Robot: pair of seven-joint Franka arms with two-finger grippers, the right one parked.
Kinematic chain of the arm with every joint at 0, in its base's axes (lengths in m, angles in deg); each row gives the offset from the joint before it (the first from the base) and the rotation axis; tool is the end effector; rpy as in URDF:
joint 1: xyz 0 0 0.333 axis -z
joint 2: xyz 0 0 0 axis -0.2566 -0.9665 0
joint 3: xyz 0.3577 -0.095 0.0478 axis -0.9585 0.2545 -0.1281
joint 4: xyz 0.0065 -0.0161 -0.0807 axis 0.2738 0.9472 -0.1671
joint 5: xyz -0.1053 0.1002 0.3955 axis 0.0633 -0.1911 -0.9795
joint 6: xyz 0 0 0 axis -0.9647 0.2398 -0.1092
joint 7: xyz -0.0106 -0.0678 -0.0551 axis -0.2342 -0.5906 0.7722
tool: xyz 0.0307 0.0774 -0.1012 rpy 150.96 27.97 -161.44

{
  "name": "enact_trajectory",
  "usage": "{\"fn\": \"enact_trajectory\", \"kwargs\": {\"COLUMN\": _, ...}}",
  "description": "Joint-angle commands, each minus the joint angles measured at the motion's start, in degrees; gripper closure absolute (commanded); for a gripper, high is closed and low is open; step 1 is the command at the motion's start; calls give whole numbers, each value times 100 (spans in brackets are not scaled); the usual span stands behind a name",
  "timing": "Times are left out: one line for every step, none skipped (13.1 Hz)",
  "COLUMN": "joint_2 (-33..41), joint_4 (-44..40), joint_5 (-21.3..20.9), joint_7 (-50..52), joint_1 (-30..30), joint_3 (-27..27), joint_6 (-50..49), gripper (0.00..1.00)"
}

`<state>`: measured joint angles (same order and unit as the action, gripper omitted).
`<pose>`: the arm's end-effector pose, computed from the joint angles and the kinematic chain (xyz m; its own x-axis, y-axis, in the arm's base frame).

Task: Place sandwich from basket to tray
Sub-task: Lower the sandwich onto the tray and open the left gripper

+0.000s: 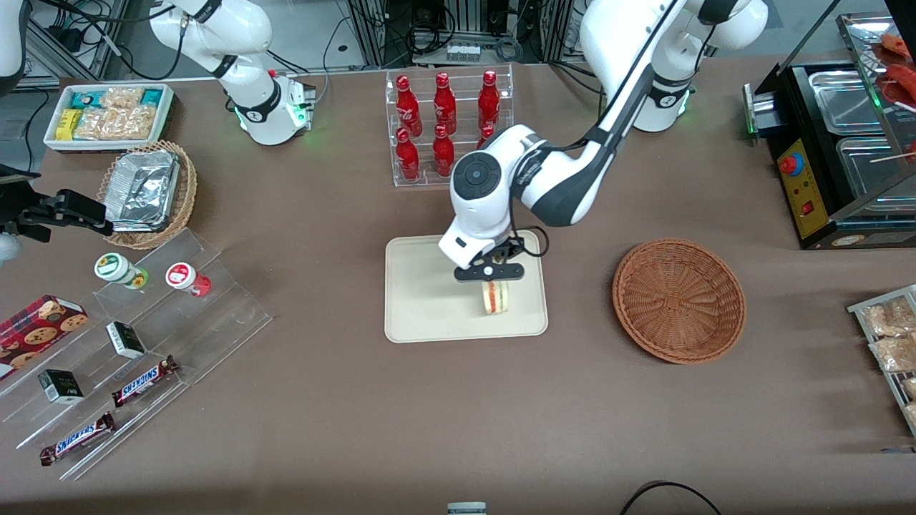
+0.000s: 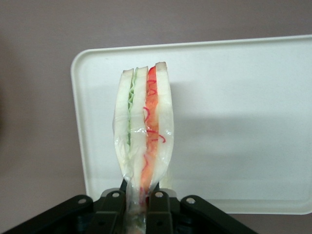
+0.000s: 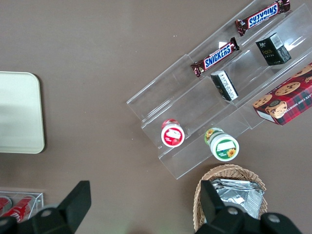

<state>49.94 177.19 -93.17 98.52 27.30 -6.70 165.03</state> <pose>0.5339 -0.5204 0.3243 0.9995 -0.0091 -0.0298 -0.0115 -0.9966 -0.0820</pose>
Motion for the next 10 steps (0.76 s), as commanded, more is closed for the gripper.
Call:
{"fn": "enact_trajectory", "kwargs": {"joint_2": -315, "joint_4": -268, "joint_5": 55, "joint_7": 197, "joint_1": 292, "joint_3": -71, "joint_6": 173, "gripper": 100}}
{"fn": "enact_trajectory", "kwargs": {"joint_2": -403, "joint_4": -269, "joint_5": 55, "joint_7": 249, "joint_1": 327, "joint_3": -71, "joint_6": 348, "gripper": 100}}
{"fn": "enact_trajectory", "kwargs": {"joint_2": -517, "joint_4": -251, "joint_5": 55, "joint_7": 285, "joint_1": 388, "joint_3": -71, "joint_6": 542, "gripper": 100}}
{"fn": "enact_trajectory", "kwargs": {"joint_2": -588, "joint_4": -234, "joint_5": 55, "joint_7": 294, "joint_1": 493, "joint_3": -80, "joint_6": 683, "gripper": 100}}
{"fn": "enact_trajectory", "kwargs": {"joint_2": -623, "joint_4": -208, "joint_5": 64, "joint_7": 329, "joint_1": 546, "joint_3": -71, "joint_6": 702, "gripper": 100}}
{"fn": "enact_trajectory", "kwargs": {"joint_2": -693, "joint_4": -207, "joint_5": 64, "joint_7": 373, "joint_1": 547, "joint_3": -71, "joint_6": 702, "gripper": 100}}
{"fn": "enact_trajectory", "kwargs": {"joint_2": -720, "joint_4": -207, "joint_5": 73, "joint_7": 390, "joint_1": 564, "joint_3": -71, "joint_6": 710, "gripper": 100}}
{"fn": "enact_trajectory", "kwargs": {"joint_2": -729, "joint_4": -190, "joint_5": 73, "joint_7": 530, "joint_1": 565, "joint_3": -71, "joint_6": 702, "gripper": 100}}
{"fn": "enact_trajectory", "kwargs": {"joint_2": -729, "joint_4": -146, "joint_5": 64, "joint_7": 653, "joint_1": 573, "joint_3": -71, "joint_6": 710, "gripper": 100}}
{"fn": "enact_trajectory", "kwargs": {"joint_2": -746, "joint_4": -137, "joint_5": 64, "joint_7": 672, "joint_1": 573, "joint_3": -71, "joint_6": 711, "gripper": 99}}
